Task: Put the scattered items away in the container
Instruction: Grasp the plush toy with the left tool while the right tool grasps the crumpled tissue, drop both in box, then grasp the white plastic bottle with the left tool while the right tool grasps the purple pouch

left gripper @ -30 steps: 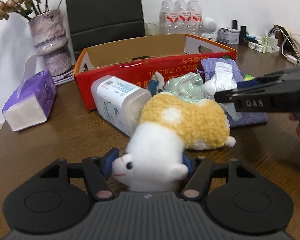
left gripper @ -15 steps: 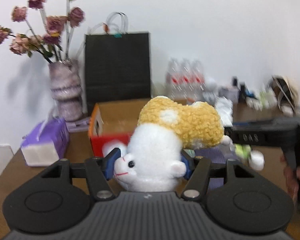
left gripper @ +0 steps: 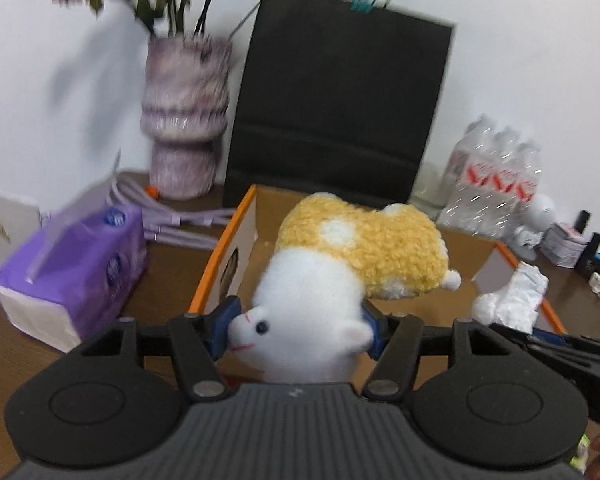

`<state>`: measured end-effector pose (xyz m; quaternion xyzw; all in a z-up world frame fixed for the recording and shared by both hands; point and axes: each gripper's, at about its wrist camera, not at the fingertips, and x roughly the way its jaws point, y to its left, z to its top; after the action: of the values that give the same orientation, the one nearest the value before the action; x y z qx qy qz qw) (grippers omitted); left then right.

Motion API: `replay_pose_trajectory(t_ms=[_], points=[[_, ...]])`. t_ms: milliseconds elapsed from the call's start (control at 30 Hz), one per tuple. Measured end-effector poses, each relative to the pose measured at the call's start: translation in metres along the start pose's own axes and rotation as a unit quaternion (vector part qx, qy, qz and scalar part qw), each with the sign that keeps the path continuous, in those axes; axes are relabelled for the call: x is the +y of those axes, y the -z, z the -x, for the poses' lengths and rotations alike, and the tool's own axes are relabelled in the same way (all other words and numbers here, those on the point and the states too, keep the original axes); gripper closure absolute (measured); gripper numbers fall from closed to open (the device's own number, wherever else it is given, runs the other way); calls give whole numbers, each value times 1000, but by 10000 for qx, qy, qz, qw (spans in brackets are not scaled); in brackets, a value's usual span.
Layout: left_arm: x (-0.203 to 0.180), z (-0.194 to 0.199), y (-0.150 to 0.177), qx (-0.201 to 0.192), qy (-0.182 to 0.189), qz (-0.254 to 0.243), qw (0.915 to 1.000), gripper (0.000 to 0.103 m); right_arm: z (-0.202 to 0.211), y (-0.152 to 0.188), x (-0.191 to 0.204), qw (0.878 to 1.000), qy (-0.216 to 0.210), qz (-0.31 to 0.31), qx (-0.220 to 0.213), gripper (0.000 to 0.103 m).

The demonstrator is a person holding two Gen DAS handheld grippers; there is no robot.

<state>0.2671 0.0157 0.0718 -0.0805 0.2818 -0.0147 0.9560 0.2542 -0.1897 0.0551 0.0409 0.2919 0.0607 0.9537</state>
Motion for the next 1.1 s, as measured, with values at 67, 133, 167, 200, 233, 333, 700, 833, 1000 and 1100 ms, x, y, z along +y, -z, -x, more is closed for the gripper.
replay_pose_trajectory(t_ms=[67,133,167,200,233,333,700,833,1000,1100], points=[[2,-13,0,159,-97,-14,9998,40,-13,2,-2,9998,14,23,198,75],[3,-21,4,298,-158,-119,9994,40,-25,4,-6,9989,-67,-51,472,73],[0,-22,6,303,-195,-227,9991,40,-28,5,-7,9982,-104,-83,581,71],[-3,-19,8,297,-242,-366,9986,40,-32,6,-8,9973,-136,-83,720,67],[-5,-18,10,328,-257,-432,9982,39,-34,8,-6,9968,-151,4,790,67],[-14,-13,20,413,-395,-840,9948,35,-32,9,-5,9965,-81,65,831,58],[-9,36,22,146,271,-384,9988,6,-4,13,-3,9965,-324,179,747,33],[-7,80,15,-593,258,-305,9974,0,47,0,7,9989,-396,239,-126,5],[3,123,33,-762,371,-468,9953,0,107,18,7,9955,-526,372,-688,0],[10,142,48,-739,495,-682,9937,0,132,43,-1,9955,-536,432,-658,0]])
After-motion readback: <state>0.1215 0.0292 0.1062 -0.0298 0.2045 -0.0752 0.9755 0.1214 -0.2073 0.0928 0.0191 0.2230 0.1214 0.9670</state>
